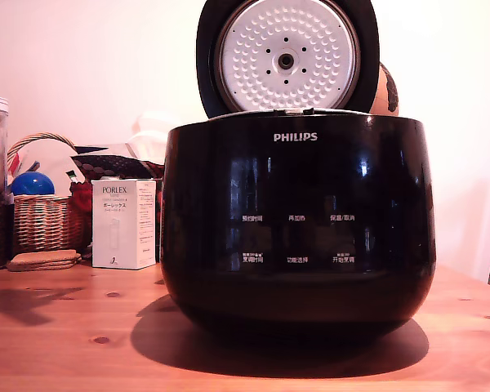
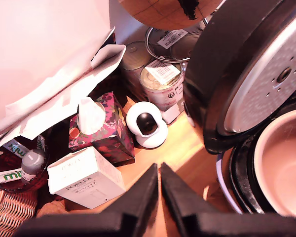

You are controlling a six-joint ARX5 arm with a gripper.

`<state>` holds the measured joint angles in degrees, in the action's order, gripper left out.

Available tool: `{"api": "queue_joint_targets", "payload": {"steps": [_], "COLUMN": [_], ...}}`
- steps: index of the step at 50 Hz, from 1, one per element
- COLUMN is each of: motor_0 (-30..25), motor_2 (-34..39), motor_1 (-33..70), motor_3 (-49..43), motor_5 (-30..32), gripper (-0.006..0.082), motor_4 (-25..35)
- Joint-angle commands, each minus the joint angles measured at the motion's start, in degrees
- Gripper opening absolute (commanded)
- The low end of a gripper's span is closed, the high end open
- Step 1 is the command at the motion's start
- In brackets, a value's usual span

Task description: Close the rice cooker by pressing the lid down with medium force

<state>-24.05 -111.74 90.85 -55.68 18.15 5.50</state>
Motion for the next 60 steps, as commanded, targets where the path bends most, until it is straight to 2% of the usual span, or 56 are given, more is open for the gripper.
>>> {"api": "queue_joint_targets", "payload": {"steps": [1, 23, 40, 60], "motor_0": [0.6, 2.6, 4.9, 5.9], "motor_2": [-0.1, -0.2, -2.7, -18.7], "motor_1": [-0.1, -0.1, 3.1, 17.5], "motor_3": [4.1, 16.9, 24.2, 23.6], "motor_5": [-1.8, -1.7, -4.9, -14.2], "gripper": [-0.0024, -0.0024, -0.0024, -0.0024], "motor_4": [0.1, 1.0, 13.9, 30.7]}}
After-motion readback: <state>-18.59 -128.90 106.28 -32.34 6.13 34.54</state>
